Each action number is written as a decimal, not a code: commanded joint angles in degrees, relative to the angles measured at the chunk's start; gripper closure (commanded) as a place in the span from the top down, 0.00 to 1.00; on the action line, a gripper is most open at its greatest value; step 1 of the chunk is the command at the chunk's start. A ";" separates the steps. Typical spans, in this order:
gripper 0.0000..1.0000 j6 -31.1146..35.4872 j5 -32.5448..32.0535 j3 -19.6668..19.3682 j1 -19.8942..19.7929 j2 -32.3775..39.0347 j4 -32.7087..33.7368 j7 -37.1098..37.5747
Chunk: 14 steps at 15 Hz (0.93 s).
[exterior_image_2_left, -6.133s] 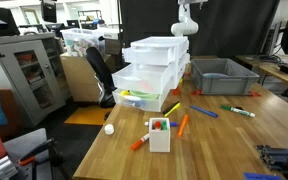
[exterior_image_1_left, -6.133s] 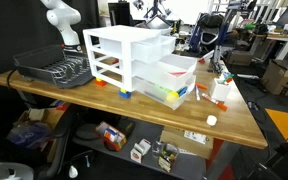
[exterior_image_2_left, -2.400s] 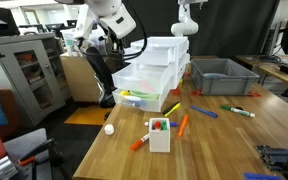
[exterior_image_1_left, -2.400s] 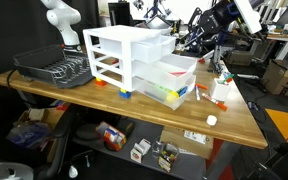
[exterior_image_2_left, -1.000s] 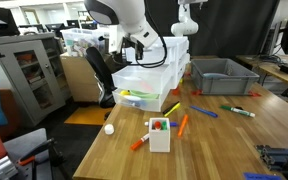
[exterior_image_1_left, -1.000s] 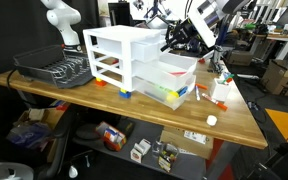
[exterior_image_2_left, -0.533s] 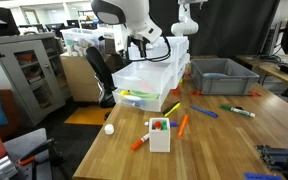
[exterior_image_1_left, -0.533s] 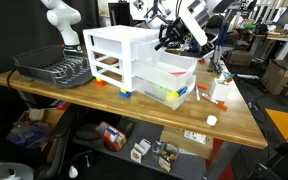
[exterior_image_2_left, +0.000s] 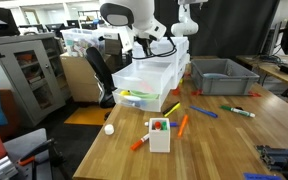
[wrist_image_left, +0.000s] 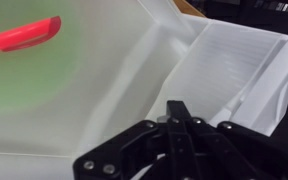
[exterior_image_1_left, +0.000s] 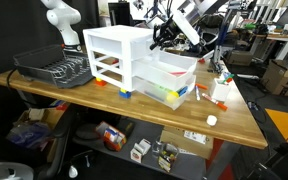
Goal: Close the topmost drawer of the small white cabinet
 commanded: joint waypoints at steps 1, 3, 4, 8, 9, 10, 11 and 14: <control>0.00 -0.05 -2.59 -0.38 0.62 1.89 2.78 0.47; 0.00 0.01 -3.73 -0.37 0.73 2.09 3.28 0.35; 0.00 -0.08 -3.94 -0.27 0.64 1.98 3.18 0.19; 0.00 0.12 -4.74 -0.37 0.54 0.00 0.38 -0.12; 0.00 0.15 -4.97 -0.52 0.62 -0.70 -0.56 0.02; 0.00 0.33 -5.01 -0.68 0.62 -1.58 -1.84 0.18; 0.00 0.18 -4.62 -0.63 0.41 -2.31 -2.83 -0.10; 0.00 1.98 -5.32 -1.15 1.02 -5.97 -7.02 -0.55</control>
